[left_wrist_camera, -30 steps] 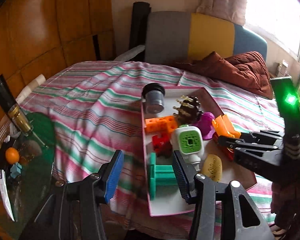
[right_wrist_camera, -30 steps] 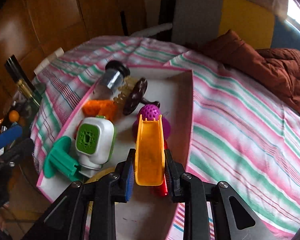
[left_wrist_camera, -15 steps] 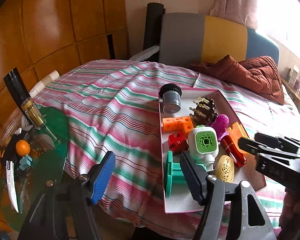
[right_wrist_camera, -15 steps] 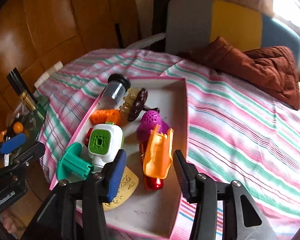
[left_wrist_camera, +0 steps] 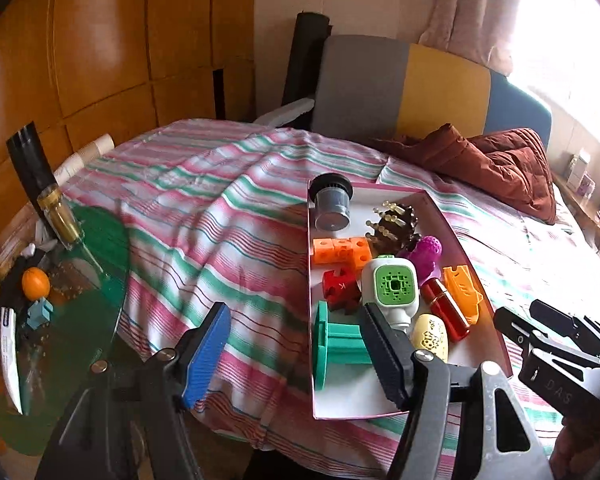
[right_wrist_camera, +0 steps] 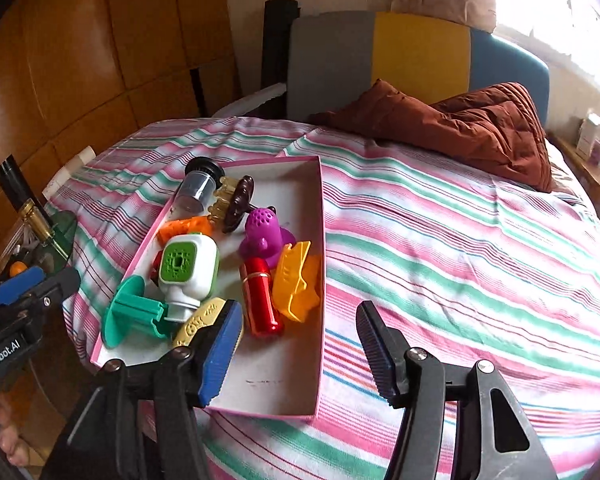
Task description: Organize rigid objects
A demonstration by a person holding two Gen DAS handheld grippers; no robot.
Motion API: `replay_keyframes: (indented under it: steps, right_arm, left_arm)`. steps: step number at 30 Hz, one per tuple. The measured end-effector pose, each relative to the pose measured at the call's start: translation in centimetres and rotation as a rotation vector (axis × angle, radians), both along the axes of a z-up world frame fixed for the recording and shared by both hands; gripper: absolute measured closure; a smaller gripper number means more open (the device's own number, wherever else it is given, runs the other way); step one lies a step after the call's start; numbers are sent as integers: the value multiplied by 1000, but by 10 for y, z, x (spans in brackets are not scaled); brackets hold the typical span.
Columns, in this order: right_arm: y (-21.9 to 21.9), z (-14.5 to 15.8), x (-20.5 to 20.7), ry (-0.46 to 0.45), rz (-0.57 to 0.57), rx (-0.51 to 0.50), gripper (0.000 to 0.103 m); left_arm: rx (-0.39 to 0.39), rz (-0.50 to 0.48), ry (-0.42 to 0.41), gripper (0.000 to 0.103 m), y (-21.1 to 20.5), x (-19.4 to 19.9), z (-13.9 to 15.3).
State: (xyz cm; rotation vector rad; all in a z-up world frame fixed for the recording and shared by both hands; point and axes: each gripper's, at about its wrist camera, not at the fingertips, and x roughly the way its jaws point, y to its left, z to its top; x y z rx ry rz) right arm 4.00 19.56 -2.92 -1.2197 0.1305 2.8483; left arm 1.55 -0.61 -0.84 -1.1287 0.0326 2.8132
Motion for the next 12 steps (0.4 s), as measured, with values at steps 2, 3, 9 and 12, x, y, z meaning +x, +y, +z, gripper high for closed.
replay_keyframes:
  steps: [2, 3, 9, 12]
  right_arm:
    - [-1, -2, 2, -5, 0, -3, 43]
    - [-1, -3, 3, -6, 0, -4, 43]
    - [-4, -3, 7, 2, 1, 12, 43]
    - [-6, 1, 8, 19, -1, 32, 43]
  left_arm:
    - [-41, 14, 43, 35, 2, 4, 2]
    - [-57, 21, 62, 36, 2, 6, 3]
    - [-61, 24, 82, 41, -2, 6, 7]
    - [-64, 26, 74, 41, -1, 6, 8]
